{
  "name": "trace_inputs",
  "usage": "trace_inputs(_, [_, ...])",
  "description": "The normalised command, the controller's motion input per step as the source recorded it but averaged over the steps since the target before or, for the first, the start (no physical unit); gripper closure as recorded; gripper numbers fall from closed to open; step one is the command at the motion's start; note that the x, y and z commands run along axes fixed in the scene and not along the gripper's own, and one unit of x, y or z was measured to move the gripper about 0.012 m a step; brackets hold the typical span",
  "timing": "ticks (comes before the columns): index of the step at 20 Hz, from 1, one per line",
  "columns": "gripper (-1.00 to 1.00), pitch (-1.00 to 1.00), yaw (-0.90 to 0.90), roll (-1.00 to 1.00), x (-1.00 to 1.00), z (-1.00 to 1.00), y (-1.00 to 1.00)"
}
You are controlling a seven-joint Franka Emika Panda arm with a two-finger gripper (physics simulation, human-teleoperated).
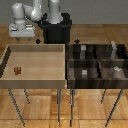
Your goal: Place the loaf of bread into the appropriate compartment.
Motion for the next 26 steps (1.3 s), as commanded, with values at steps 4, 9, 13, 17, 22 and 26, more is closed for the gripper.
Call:
trace_inputs(4, [-1.0, 0.0, 0.0, 0.0, 1.0, 0.0, 0.0])
trace_inputs(9, [-1.0, 0.0, 0.0, 0.0, 1.0, 0.0, 0.0])
trace_inputs(13, [-1.0, 0.0, 0.0, 0.0, 0.5, 0.0, -0.06])
trace_inputs(17, [-1.0, 0.0, 0.0, 0.0, 0.25, 0.0, -0.75])
trace_inputs(22, [-1.0, 0.0, 0.0, 0.0, 0.8, 0.0, 0.2])
trace_inputs(26, [-1.0, 0.0, 0.0, 0.0, 0.0, -0.5, 0.0])
